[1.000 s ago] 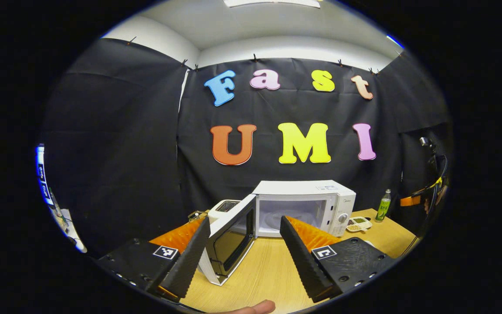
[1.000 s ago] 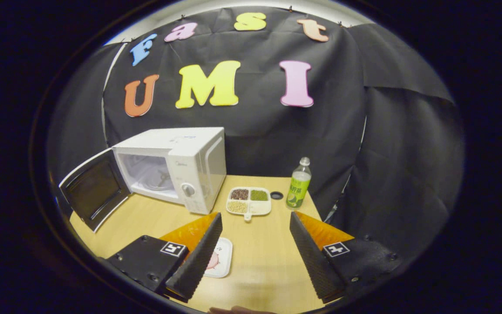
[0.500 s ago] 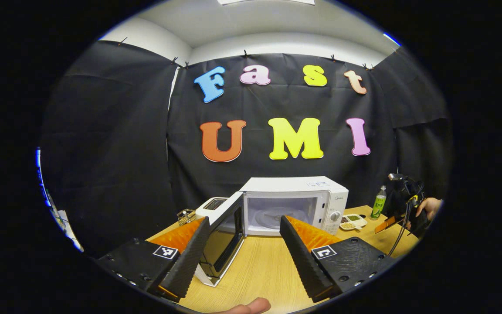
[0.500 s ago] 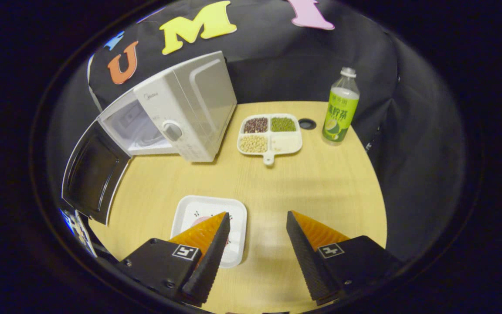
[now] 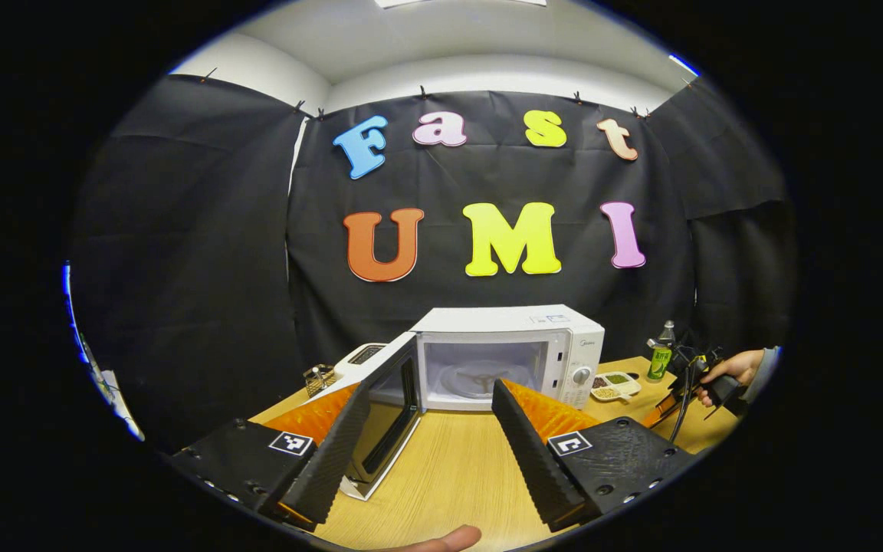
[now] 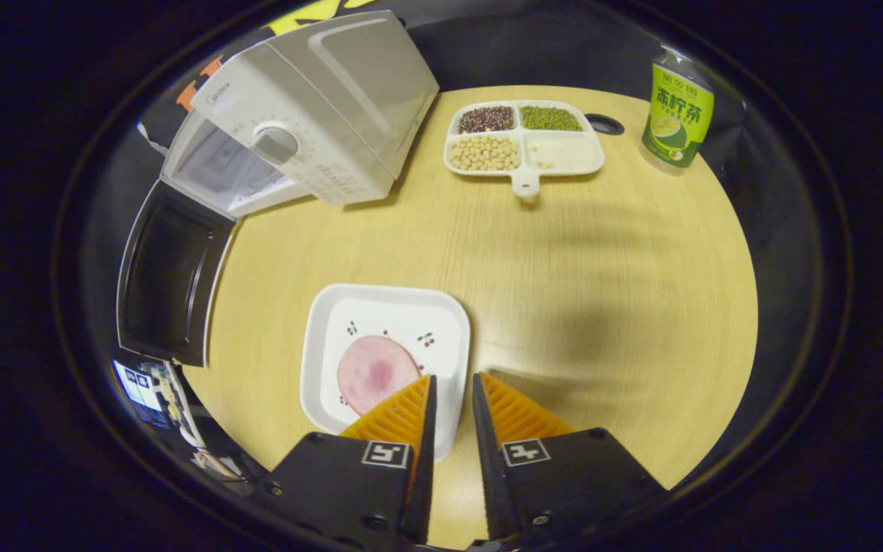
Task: Open the microwave oven with the left hand, put the food in, and close the microwave oven.
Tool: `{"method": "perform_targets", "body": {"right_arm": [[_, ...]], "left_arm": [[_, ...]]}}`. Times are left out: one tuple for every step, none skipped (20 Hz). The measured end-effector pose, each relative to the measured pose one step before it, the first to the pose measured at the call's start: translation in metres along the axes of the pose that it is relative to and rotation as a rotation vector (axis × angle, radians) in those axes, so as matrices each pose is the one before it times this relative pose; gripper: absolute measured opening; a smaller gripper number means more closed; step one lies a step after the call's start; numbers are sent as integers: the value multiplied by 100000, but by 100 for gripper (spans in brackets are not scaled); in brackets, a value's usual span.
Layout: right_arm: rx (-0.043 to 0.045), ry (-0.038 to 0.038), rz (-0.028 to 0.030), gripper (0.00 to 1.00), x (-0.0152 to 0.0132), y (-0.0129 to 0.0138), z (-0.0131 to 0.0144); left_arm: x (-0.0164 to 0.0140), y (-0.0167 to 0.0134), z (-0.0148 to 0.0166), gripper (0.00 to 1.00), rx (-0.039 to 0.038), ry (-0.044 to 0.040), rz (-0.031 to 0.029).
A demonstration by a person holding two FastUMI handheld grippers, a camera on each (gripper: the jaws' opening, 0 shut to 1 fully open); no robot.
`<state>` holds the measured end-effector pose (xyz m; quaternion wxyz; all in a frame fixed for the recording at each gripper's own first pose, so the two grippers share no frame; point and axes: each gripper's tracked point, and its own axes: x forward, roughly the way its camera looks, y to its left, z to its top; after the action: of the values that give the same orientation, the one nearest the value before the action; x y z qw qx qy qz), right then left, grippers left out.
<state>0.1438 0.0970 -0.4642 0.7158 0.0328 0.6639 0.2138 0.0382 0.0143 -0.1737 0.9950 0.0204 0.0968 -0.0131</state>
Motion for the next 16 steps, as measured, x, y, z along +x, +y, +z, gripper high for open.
{"method": "perform_targets", "body": {"right_arm": [[1128, 4750, 1301, 14, 607, 338, -760], [2294, 6142, 1427, 17, 399, 79, -667], [921, 979, 928, 15, 455, 228, 251], [-296, 2985, 451, 13, -298, -206, 371], [-701, 1399, 192, 11, 185, -153, 317], [-539, 511, 765, 7, 74, 185, 217], [-1292, 653, 150, 5, 86, 250, 89], [-1043, 728, -12, 0, 72, -30, 37], [566, 596, 228, 4, 76, 8, -17], [-130, 463, 1244, 4, 131, 63, 108], [842, 577, 1744, 4, -156, -52, -181], [1989, -908, 2255, 4, -190, 48, -56], [1808, -1183, 3467, 0, 179, 206, -105], [1583, 274, 4489, 4, 7, 480, -518], [1312, 247, 4007, 4, 10, 500, -625], [42, -921, 2864, 0, -168, 426, -296]], "left_arm": [[109, 78, -76, 95, 1149, -121, 537], [24, -130, -232, 95, 799, 590, -5], [40, -187, -137, 95, 327, 500, -419], [-57, -204, 36, 95, -115, -43, -441], [54, -212, 53, 95, -324, -207, -663], [2, -203, -41, 95, -315, -162, -693], [-78, -116, 3, 95, -128, -219, -314], [-74, -66, 16, 95, 79, -343, -250], [12, -13, 37, 95, 51, -251, -32], [-221, 16, 149, 95, -40, -331, -99], [-165, 8, 148, 95, -156, -275, -259], [-110, -76, 169, 84, -184, -459, -504], [-138, -80, 226, 95, -72, -240, -591], [-258, 78, 124, 84, 300, -338, -533], [-122, 219, 36, 84, 714, 50, 38], [-159, 303, 155, 84, 664, -224, 564]]}}
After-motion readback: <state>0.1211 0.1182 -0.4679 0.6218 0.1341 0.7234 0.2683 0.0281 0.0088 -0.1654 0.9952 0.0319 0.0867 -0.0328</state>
